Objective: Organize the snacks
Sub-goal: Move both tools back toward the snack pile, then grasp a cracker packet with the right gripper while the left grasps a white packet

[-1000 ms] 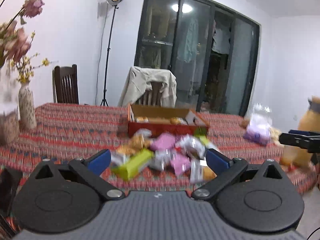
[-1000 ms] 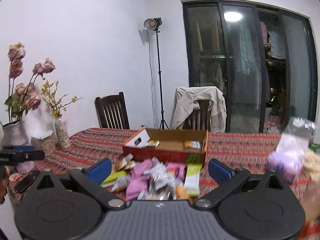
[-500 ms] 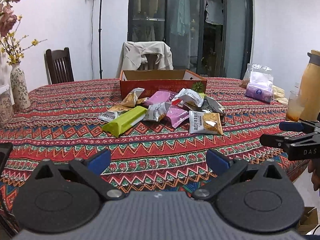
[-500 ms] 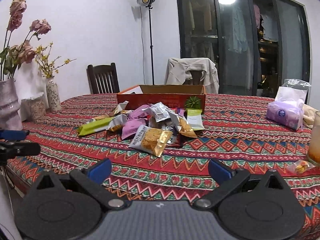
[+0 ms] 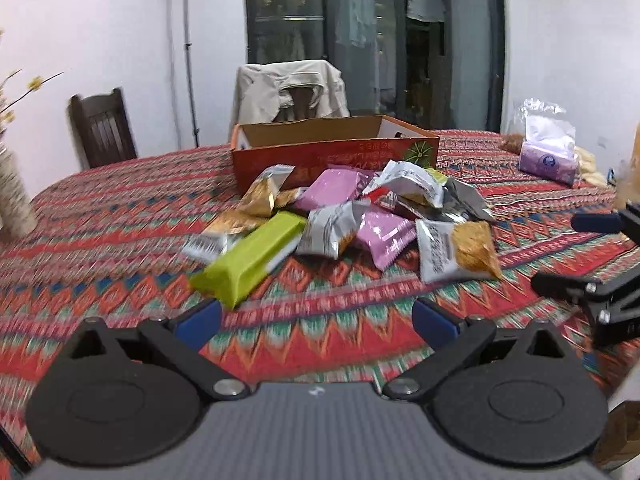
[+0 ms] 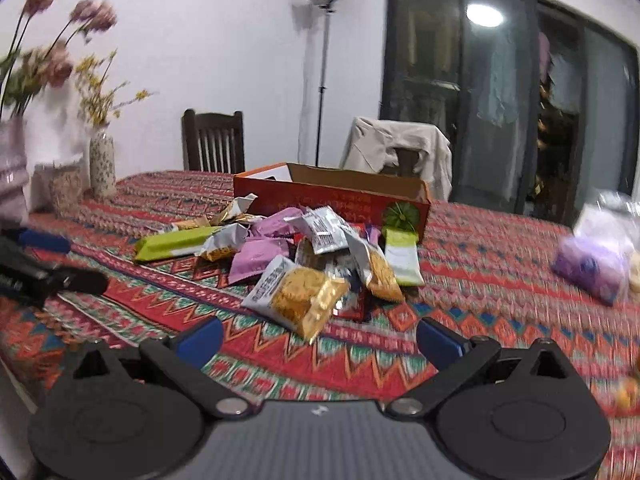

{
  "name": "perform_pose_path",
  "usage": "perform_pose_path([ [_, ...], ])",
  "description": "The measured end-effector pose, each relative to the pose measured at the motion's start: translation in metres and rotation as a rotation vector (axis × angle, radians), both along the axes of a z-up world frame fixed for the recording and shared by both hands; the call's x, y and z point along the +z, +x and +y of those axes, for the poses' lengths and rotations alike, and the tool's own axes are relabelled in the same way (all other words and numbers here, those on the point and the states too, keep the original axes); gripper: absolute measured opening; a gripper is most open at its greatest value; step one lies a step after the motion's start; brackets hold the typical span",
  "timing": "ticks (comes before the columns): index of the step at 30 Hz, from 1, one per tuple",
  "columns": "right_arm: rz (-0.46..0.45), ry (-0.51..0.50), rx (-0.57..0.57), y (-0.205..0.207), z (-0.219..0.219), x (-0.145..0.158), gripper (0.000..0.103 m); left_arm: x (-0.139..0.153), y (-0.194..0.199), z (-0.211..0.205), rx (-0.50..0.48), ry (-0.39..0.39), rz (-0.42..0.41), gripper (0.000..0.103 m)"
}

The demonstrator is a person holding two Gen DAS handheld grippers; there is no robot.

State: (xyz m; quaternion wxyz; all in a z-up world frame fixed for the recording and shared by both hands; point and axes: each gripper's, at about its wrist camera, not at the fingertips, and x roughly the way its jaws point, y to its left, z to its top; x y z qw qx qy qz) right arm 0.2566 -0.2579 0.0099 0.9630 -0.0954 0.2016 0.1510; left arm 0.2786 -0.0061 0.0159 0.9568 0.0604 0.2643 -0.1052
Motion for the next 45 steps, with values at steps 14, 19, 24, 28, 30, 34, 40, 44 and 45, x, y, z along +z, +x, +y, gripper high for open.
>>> perform_pose_path([
  [14,-0.023,-0.325,0.113,0.067,0.049,-0.019,0.079,-0.024,0.11,-0.032,-0.124,0.015,0.006,0.069],
  [19,0.029,-0.317,0.151,0.086,0.057,-0.023,0.071,-0.024,0.116,-0.023,-0.106,-0.044,0.033,0.055],
  [24,0.134,-0.145,0.119,0.099,0.046,-0.015,0.055,-0.02,0.1,-0.019,-0.102,-0.075,0.058,0.042],
  [28,0.177,-0.056,0.078,0.085,0.028,-0.014,0.045,-0.014,0.065,-0.014,-0.088,-0.135,0.068,0.042],
  [30,0.193,-0.021,0.059,0.075,0.021,-0.017,0.044,-0.009,0.045,-0.01,-0.08,-0.169,0.07,0.042],
  [34,0.222,0.046,0.041,0.049,0.007,-0.019,0.044,-0.002,0.008,-0.005,-0.065,-0.209,0.073,0.042],
  [40,0.23,0.068,0.037,0.016,0.001,-0.018,0.044,0.008,-0.017,-0.004,-0.041,-0.197,0.053,0.042],
  [44,0.21,0.074,0.038,0.003,0.0,-0.013,0.043,0.013,-0.026,-0.006,-0.041,-0.196,0.038,0.042],
  [45,0.201,0.078,0.038,0.0,-0.001,-0.011,0.043,0.014,-0.027,-0.007,-0.043,-0.196,0.034,0.042],
])
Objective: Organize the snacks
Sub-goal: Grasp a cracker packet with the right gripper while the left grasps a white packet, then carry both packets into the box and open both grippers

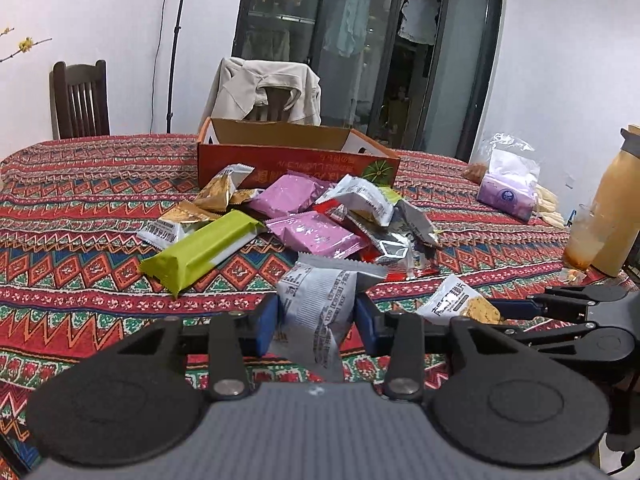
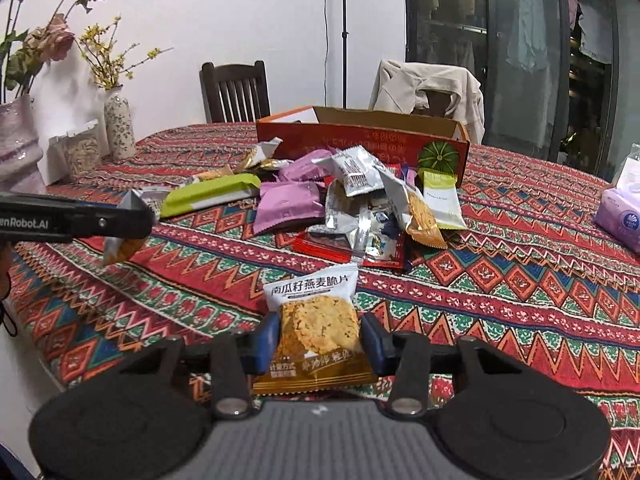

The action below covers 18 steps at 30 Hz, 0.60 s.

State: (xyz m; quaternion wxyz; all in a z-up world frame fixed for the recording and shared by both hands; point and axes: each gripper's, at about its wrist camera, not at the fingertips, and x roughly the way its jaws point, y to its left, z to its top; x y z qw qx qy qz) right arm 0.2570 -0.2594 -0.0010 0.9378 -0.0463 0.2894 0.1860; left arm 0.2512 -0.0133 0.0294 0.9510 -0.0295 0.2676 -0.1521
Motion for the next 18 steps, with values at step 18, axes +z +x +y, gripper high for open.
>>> perform_pose_path([
  [18,-0.094,0.049,0.083,0.067,-0.026,0.087,0.043,0.096,0.104,0.002,-0.076,0.028,-0.116,0.042],
])
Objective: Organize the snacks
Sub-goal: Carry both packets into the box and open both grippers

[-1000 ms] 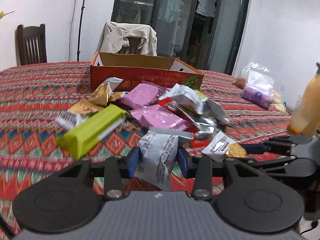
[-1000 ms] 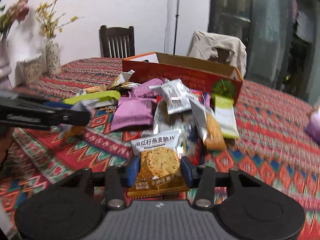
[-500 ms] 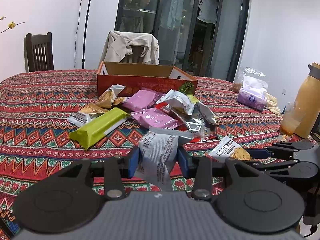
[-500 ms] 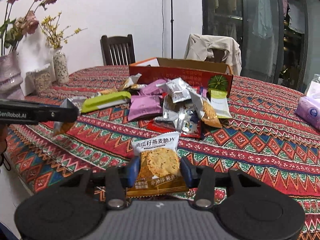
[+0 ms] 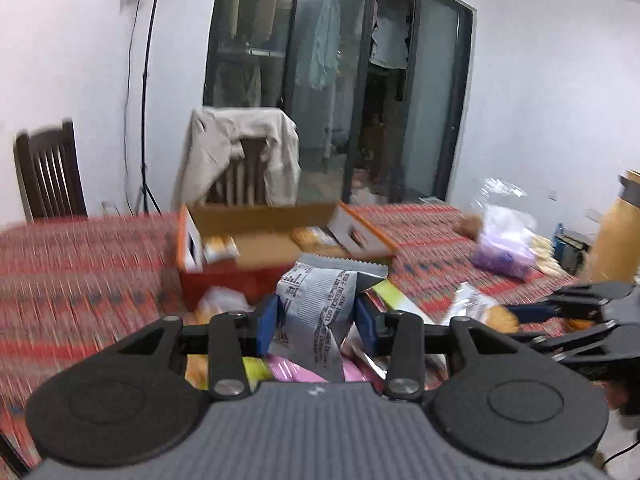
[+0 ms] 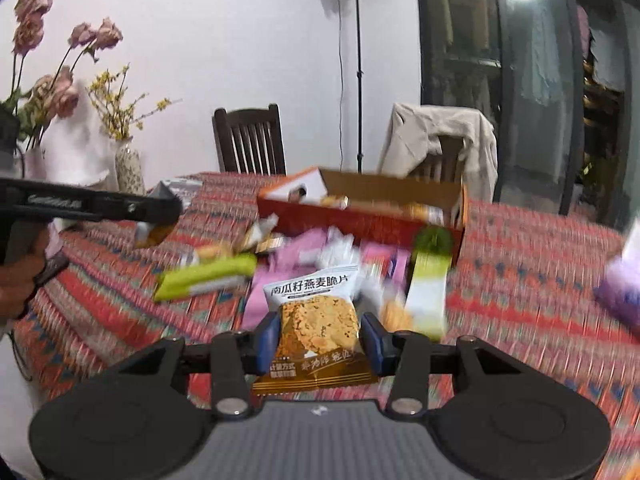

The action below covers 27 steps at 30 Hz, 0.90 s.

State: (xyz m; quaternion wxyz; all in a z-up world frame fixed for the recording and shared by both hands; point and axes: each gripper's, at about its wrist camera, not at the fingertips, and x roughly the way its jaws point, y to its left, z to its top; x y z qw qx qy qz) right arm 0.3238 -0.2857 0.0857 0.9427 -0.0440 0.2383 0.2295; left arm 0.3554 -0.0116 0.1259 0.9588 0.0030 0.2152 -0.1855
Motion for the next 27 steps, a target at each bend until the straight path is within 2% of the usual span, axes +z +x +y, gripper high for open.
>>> perform_pose_path([
  [3,-0.014,0.028,0.029,0.039,-0.005,0.036,0.043,0.022,0.044,0.003,0.009,0.002,-0.006,0.042],
  [7,0.029,0.117,0.063,0.115,-0.012,0.075,0.043,0.041,0.12,0.012,0.032,-0.056,0.051,0.042],
  [12,0.154,0.218,0.055,0.228,-0.003,0.089,0.043,0.038,0.225,0.013,0.089,-0.106,0.163,0.042],
  [15,0.236,0.233,-0.007,0.301,0.009,0.075,0.043,0.025,0.283,0.002,0.118,-0.1,0.21,0.042],
  [17,0.281,0.208,-0.054,0.345,0.021,0.057,0.044,0.01,0.321,-0.005,0.154,-0.096,0.25,0.042],
  [20,0.37,0.19,-0.136,0.409,0.035,0.019,0.044,-0.021,0.37,-0.009,0.194,-0.105,0.346,0.042],
  [23,0.43,0.164,-0.188,0.447,0.046,-0.02,0.044,-0.05,0.404,-0.013,0.227,-0.089,0.408,0.042],
  [27,0.489,0.141,-0.206,0.471,0.062,-0.057,0.044,-0.078,0.434,-0.015,0.244,-0.095,0.466,0.042],
])
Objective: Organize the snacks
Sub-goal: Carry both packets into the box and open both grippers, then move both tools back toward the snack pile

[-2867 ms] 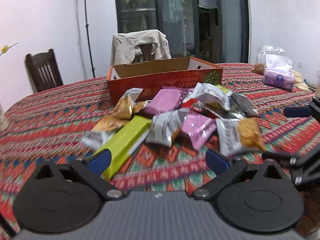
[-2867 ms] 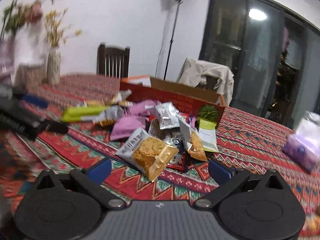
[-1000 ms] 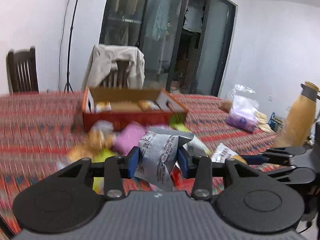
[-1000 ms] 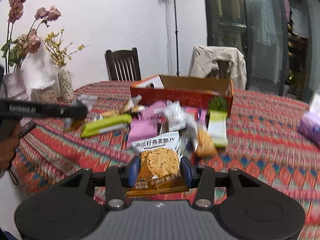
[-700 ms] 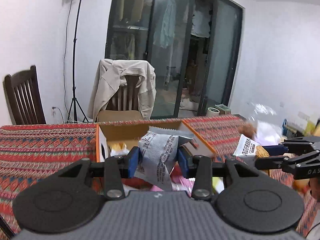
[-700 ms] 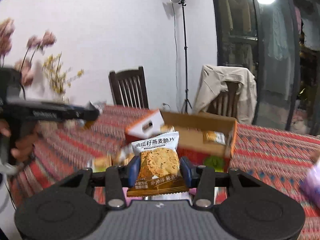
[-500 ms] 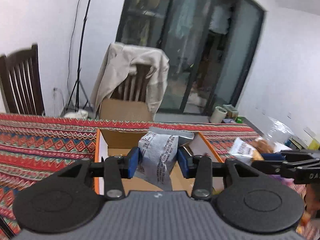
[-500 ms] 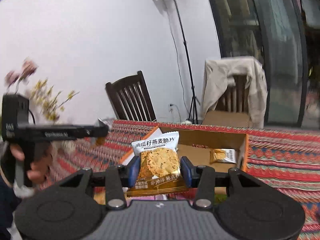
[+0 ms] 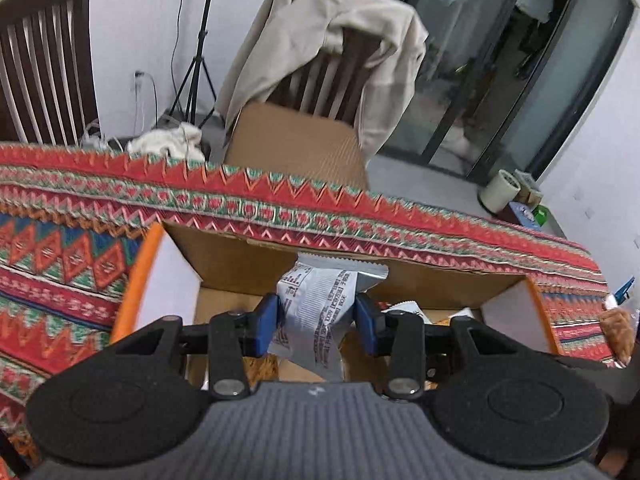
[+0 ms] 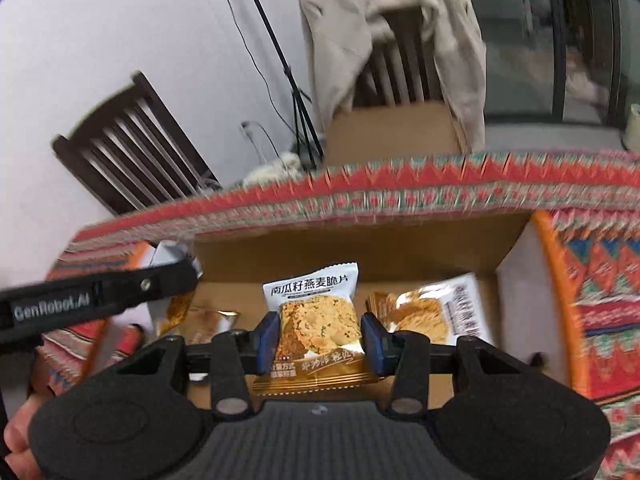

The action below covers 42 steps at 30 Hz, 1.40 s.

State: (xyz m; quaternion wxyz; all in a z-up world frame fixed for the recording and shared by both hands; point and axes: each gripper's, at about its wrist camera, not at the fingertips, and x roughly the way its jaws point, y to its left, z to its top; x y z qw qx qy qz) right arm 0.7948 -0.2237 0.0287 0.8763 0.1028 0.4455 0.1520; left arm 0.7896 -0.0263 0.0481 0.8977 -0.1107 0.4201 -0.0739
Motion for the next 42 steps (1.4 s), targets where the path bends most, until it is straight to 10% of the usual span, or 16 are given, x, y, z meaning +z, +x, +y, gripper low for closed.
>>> perform_pose_path([
  [8,-0.003,-0.017,-0.023,-0.005,-0.001,-0.008,0.065,-0.007,0.001,-0.001,0.001,0.036,0.013,0.062],
  [15,-0.108,-0.009,-0.052,-0.052,-0.039,0.059,0.069,0.053,-0.048,0.029,0.012,0.063,-0.068,0.071],
  [30,-0.347,-0.033,-0.051,-0.255,-0.107,0.183,0.097,0.171,-0.284,0.065,-0.113,0.096,-0.302,0.103],
  [42,-0.509,-0.004,0.018,-0.423,-0.105,0.152,0.103,0.121,-0.453,0.057,-0.111,0.215,-0.535,0.103],
])
